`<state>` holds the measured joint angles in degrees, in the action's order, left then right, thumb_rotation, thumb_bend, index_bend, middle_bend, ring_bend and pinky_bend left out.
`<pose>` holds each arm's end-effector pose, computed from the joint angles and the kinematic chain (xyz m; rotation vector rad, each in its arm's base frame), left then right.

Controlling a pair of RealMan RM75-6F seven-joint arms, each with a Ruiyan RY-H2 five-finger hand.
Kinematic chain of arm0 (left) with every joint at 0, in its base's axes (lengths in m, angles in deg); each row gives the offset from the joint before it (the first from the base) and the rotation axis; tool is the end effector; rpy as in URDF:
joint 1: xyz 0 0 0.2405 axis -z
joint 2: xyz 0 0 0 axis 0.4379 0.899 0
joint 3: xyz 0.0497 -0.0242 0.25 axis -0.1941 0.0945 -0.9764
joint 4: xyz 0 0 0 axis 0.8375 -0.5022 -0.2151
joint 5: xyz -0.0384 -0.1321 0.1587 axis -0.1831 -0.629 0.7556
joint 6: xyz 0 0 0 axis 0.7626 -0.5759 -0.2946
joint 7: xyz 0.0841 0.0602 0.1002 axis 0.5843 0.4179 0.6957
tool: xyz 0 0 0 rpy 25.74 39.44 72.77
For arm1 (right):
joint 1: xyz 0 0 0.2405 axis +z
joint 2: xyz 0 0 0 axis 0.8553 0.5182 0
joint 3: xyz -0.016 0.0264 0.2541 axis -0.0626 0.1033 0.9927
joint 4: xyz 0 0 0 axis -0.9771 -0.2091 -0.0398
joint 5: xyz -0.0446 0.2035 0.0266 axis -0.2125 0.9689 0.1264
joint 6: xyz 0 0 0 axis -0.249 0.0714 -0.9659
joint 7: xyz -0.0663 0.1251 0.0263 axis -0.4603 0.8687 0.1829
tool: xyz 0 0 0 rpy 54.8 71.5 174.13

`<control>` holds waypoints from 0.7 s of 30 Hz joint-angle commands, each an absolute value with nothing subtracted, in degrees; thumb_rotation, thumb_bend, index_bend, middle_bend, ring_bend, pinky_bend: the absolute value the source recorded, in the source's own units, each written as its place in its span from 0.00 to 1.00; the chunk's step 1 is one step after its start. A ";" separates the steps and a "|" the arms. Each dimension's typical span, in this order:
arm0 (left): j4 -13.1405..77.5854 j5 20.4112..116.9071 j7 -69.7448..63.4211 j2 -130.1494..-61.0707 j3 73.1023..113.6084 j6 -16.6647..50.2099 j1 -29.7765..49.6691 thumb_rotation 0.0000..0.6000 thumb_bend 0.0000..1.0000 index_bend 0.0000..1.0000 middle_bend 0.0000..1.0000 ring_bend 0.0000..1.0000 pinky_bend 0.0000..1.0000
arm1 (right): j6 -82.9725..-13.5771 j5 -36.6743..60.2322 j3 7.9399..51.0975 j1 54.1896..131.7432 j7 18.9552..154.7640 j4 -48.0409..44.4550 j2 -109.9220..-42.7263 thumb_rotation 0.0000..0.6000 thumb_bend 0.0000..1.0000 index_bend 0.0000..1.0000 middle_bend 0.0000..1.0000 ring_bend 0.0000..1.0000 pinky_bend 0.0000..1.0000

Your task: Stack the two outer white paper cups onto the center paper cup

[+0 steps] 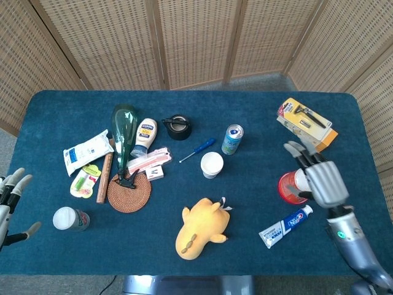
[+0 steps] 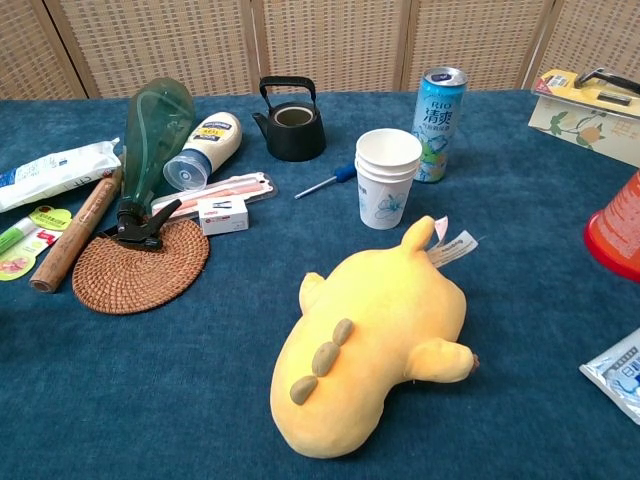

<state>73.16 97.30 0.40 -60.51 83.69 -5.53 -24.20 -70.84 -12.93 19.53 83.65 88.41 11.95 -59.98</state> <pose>-0.2580 0.1466 0.2018 -1.4274 -0.9634 -0.8822 -0.2416 -0.2713 0.1459 1.5973 -0.6915 1.1842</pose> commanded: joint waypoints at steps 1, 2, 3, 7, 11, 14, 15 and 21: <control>72.23 97.60 -0.86 -60.48 83.26 -5.89 -24.84 1.00 0.24 0.03 0.00 0.00 0.25 | -74.14 -14.56 17.65 79.82 91.13 8.78 -59.49 1.00 0.00 0.10 0.14 0.05 0.39; 71.94 97.68 -1.23 -60.35 83.05 -5.89 -25.01 1.00 0.24 0.03 0.00 0.00 0.25 | -75.05 -14.43 17.48 78.58 91.96 8.10 -59.67 1.00 0.00 0.10 0.14 0.05 0.38; 71.74 97.74 -1.49 -60.24 82.90 -5.90 -25.13 1.00 0.24 0.03 0.00 0.00 0.25 | -75.60 -14.24 17.34 77.67 92.49 7.72 -59.75 1.00 0.00 0.10 0.14 0.05 0.38; 71.13 98.20 -2.18 -59.64 82.45 -6.13 -25.57 1.00 0.24 0.03 0.00 0.00 0.23 | -77.02 -12.74 16.91 73.99 93.39 6.93 -60.09 1.00 0.00 0.09 0.13 0.04 0.36; 70.72 98.52 -2.75 -59.14 82.16 -6.71 -26.11 1.00 0.24 0.03 0.00 0.00 0.20 | -77.61 -11.90 16.27 70.88 92.12 6.40 -60.27 1.00 0.00 0.08 0.09 0.00 0.31; 70.78 98.90 -3.08 -58.91 82.12 -6.95 -26.22 1.00 0.24 0.03 0.00 0.00 0.19 | -78.27 -11.97 16.05 69.10 90.88 6.42 -60.42 1.00 0.00 0.08 0.07 0.00 0.28; 70.79 99.12 -3.02 -58.86 82.09 -7.05 -26.27 1.00 0.24 0.03 0.00 0.00 0.19 | -78.48 -11.92 16.09 68.62 90.44 6.42 -60.55 1.00 0.00 0.07 0.07 0.00 0.28; 70.50 100.37 -2.82 -58.42 81.91 -6.92 -26.10 1.00 0.24 0.03 0.00 0.00 0.18 | -77.02 -11.56 17.02 67.79 88.58 7.76 -59.96 1.00 0.00 0.07 0.01 0.00 0.12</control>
